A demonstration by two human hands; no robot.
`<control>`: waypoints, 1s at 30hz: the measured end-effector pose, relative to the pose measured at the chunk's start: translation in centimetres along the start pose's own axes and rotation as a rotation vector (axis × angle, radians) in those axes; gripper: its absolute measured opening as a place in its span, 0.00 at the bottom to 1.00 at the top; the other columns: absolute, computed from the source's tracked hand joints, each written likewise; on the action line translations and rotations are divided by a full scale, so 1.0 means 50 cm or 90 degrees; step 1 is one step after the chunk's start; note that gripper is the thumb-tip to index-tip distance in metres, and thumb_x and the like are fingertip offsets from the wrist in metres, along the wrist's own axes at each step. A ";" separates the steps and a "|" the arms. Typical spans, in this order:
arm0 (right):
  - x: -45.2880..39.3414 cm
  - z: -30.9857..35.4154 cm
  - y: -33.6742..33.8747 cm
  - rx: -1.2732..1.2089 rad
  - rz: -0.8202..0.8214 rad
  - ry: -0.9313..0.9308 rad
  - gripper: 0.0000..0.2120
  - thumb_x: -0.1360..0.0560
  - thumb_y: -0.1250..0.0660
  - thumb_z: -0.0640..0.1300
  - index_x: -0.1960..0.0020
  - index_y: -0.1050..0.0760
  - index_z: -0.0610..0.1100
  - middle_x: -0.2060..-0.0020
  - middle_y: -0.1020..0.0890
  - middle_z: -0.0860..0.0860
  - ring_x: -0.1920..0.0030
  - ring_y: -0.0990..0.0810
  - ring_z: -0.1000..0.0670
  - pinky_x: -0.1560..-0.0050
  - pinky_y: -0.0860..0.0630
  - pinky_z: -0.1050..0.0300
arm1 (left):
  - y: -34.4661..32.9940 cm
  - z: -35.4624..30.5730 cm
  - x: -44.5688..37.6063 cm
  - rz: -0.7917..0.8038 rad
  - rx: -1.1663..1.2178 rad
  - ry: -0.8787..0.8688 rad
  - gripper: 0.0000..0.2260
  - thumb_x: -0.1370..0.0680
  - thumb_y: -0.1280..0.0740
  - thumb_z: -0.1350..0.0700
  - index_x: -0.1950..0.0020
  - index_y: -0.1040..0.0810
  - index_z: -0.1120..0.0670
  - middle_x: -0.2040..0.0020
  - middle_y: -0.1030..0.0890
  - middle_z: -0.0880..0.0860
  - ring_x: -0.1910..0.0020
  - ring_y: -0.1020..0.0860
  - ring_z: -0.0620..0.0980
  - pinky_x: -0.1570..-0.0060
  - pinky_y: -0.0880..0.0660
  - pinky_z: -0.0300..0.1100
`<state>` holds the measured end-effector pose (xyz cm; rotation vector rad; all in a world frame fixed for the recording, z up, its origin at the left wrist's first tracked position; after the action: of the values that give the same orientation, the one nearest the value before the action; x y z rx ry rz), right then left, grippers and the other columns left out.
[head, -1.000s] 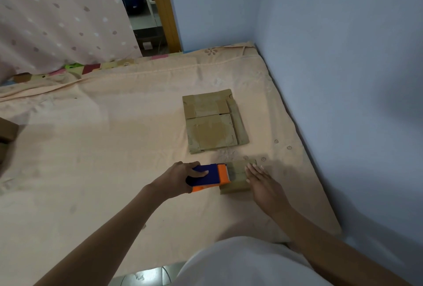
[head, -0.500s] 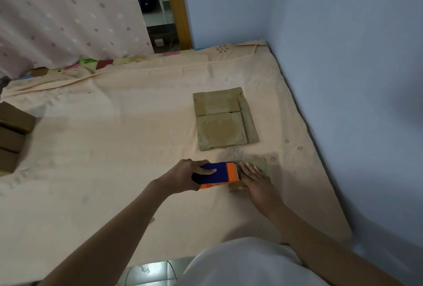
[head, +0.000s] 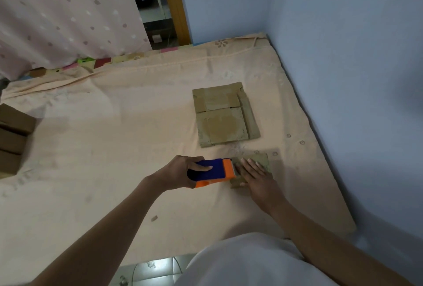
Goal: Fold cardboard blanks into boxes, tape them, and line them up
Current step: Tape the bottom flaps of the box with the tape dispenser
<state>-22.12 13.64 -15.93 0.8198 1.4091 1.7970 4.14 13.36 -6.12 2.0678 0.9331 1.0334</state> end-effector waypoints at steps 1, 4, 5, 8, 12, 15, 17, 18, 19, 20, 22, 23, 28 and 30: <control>-0.001 -0.001 0.000 0.000 -0.002 0.003 0.27 0.18 0.50 0.53 0.23 0.35 0.43 0.23 0.34 0.46 0.23 0.37 0.45 0.23 0.52 0.53 | 0.002 0.003 0.002 0.002 -0.009 -0.003 0.27 0.27 0.26 0.59 0.29 0.25 0.45 0.32 0.25 0.46 0.41 0.25 0.43 0.49 0.32 0.23; 0.001 0.000 0.000 0.003 -0.017 0.007 0.27 0.19 0.50 0.51 0.23 0.34 0.42 0.24 0.33 0.45 0.23 0.36 0.44 0.23 0.50 0.52 | 0.021 0.020 0.021 -0.005 -0.033 0.012 0.27 0.27 0.26 0.60 0.29 0.25 0.45 0.31 0.25 0.46 0.42 0.25 0.42 0.50 0.34 0.21; 0.001 0.000 0.001 0.002 -0.022 0.005 0.27 0.19 0.50 0.51 0.23 0.34 0.42 0.24 0.33 0.45 0.24 0.36 0.44 0.23 0.50 0.51 | 0.027 0.026 0.028 -0.006 -0.038 0.020 0.27 0.27 0.26 0.60 0.29 0.25 0.45 0.30 0.26 0.46 0.43 0.26 0.41 0.51 0.34 0.22; 0.002 0.000 -0.003 -0.006 -0.030 0.001 0.27 0.19 0.50 0.51 0.23 0.34 0.43 0.24 0.33 0.45 0.23 0.36 0.44 0.23 0.50 0.51 | 0.025 0.023 0.034 0.010 -0.077 0.022 0.28 0.27 0.26 0.59 0.28 0.26 0.44 0.29 0.27 0.46 0.43 0.28 0.42 0.46 0.32 0.29; 0.001 0.002 -0.001 -0.015 -0.024 0.001 0.27 0.19 0.50 0.51 0.23 0.34 0.43 0.24 0.32 0.45 0.24 0.35 0.44 0.24 0.51 0.52 | 0.014 0.016 0.028 0.010 -0.096 0.036 0.28 0.26 0.26 0.57 0.28 0.27 0.43 0.29 0.27 0.49 0.40 0.27 0.48 0.43 0.29 0.37; -0.001 0.002 0.003 -0.028 -0.030 -0.004 0.26 0.19 0.49 0.51 0.24 0.33 0.43 0.25 0.32 0.45 0.24 0.34 0.44 0.24 0.50 0.52 | 0.017 -0.001 0.022 0.010 -0.111 0.042 0.27 0.26 0.27 0.57 0.28 0.27 0.44 0.30 0.27 0.50 0.38 0.27 0.49 0.43 0.29 0.37; -0.002 0.002 0.002 -0.026 -0.020 0.000 0.26 0.19 0.49 0.51 0.24 0.33 0.43 0.25 0.32 0.45 0.24 0.34 0.44 0.24 0.50 0.52 | 0.023 -0.024 0.014 0.017 -0.112 0.040 0.26 0.25 0.28 0.59 0.28 0.26 0.47 0.32 0.26 0.53 0.37 0.27 0.51 0.43 0.28 0.39; -0.002 0.003 0.002 -0.025 -0.016 0.003 0.26 0.19 0.48 0.52 0.24 0.33 0.43 0.25 0.31 0.45 0.25 0.33 0.44 0.24 0.48 0.51 | 0.028 -0.036 0.007 0.021 -0.109 0.042 0.25 0.25 0.29 0.60 0.29 0.25 0.49 0.33 0.25 0.53 0.37 0.27 0.52 0.43 0.27 0.39; -0.002 0.002 0.000 -0.020 -0.017 0.008 0.26 0.19 0.48 0.52 0.24 0.32 0.43 0.26 0.30 0.45 0.25 0.32 0.44 0.25 0.46 0.50 | 0.032 -0.045 -0.004 0.032 -0.114 0.044 0.25 0.25 0.29 0.60 0.29 0.25 0.49 0.33 0.24 0.53 0.37 0.27 0.52 0.43 0.27 0.40; -0.001 0.000 -0.002 -0.018 -0.016 0.009 0.26 0.19 0.47 0.52 0.25 0.31 0.43 0.26 0.29 0.45 0.26 0.31 0.43 0.26 0.43 0.49 | 0.038 -0.055 -0.016 0.043 -0.123 0.043 0.24 0.25 0.29 0.60 0.29 0.24 0.49 0.35 0.23 0.53 0.39 0.26 0.51 0.44 0.26 0.40; -0.002 0.004 0.000 -0.019 -0.025 0.010 0.26 0.21 0.45 0.51 0.26 0.29 0.42 0.27 0.28 0.44 0.27 0.29 0.43 0.27 0.40 0.48 | 0.050 -0.064 -0.036 0.072 -0.141 0.059 0.23 0.26 0.30 0.59 0.32 0.22 0.47 0.41 0.20 0.50 0.43 0.25 0.50 0.47 0.25 0.40; -0.004 0.005 0.001 -0.024 -0.036 0.013 0.25 0.21 0.42 0.50 0.27 0.28 0.42 0.28 0.27 0.44 0.28 0.27 0.42 0.27 0.40 0.48 | 0.054 -0.062 -0.046 0.089 -0.150 0.080 0.21 0.27 0.30 0.59 0.35 0.20 0.46 0.45 0.18 0.49 0.46 0.23 0.50 0.49 0.24 0.40; -0.003 0.012 0.012 -0.035 -0.053 0.018 0.24 0.23 0.39 0.47 0.28 0.27 0.41 0.29 0.26 0.44 0.29 0.26 0.42 0.27 0.41 0.48 | 0.035 -0.016 -0.050 0.128 -0.211 0.179 0.17 0.30 0.33 0.57 0.45 0.15 0.43 0.55 0.17 0.48 0.53 0.21 0.51 0.56 0.23 0.43; -0.003 0.011 0.015 -0.032 -0.023 0.012 0.25 0.19 0.47 0.50 0.27 0.28 0.42 0.28 0.26 0.44 0.28 0.28 0.42 0.26 0.44 0.49 | 0.029 -0.006 -0.056 0.065 -0.236 0.187 0.15 0.26 0.33 0.56 0.41 0.18 0.46 0.52 0.20 0.52 0.51 0.25 0.54 0.54 0.31 0.43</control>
<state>-21.68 13.69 -15.09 0.7491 1.3760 1.8098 3.08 10.37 -5.94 1.6979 0.7120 1.4721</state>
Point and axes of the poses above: each hand's wrist, its own x-axis away from the middle knuckle, its own y-axis out of the back of the hand, z = x × y, the point moved 4 cm from there along -x, towards the middle knuckle
